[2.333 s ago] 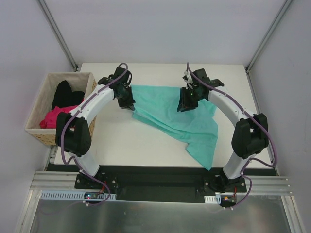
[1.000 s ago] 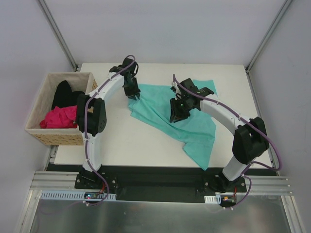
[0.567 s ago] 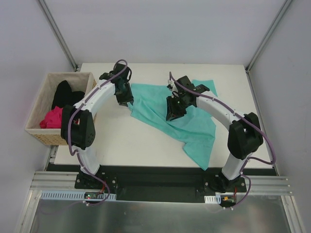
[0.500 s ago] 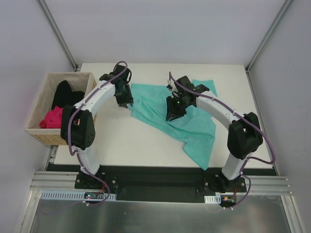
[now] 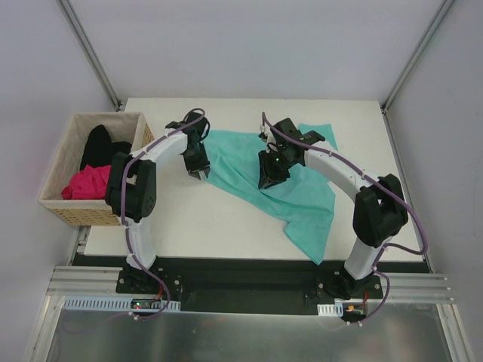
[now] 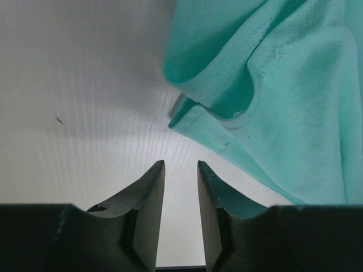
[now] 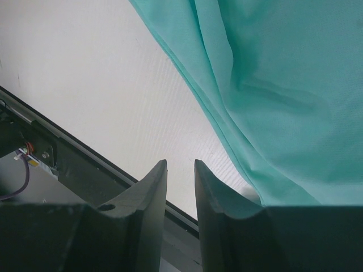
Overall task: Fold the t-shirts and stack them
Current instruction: Flatten out the tshirt
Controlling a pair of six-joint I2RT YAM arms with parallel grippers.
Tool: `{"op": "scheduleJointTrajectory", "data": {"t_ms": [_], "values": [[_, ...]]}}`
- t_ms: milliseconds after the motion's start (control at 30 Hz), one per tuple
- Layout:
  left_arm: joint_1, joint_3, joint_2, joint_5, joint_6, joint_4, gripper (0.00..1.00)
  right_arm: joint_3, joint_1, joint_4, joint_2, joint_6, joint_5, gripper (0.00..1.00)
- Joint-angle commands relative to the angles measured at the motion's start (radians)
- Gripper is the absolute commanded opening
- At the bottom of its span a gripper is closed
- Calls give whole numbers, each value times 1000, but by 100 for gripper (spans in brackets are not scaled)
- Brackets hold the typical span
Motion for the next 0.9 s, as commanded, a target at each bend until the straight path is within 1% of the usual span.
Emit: {"op": "scheduleJointTrajectory", "data": {"t_ms": [0,500,867], "values": [[-5,57,44,19,15,3,29,40,5,-32,-28,-20,21,29],[-3,164,144,48,51,3,29,112,1,-82,7,-18,50,29],[5,135,165,50,57,3,29,141,-2,-102,31,-15,53,29]]}}
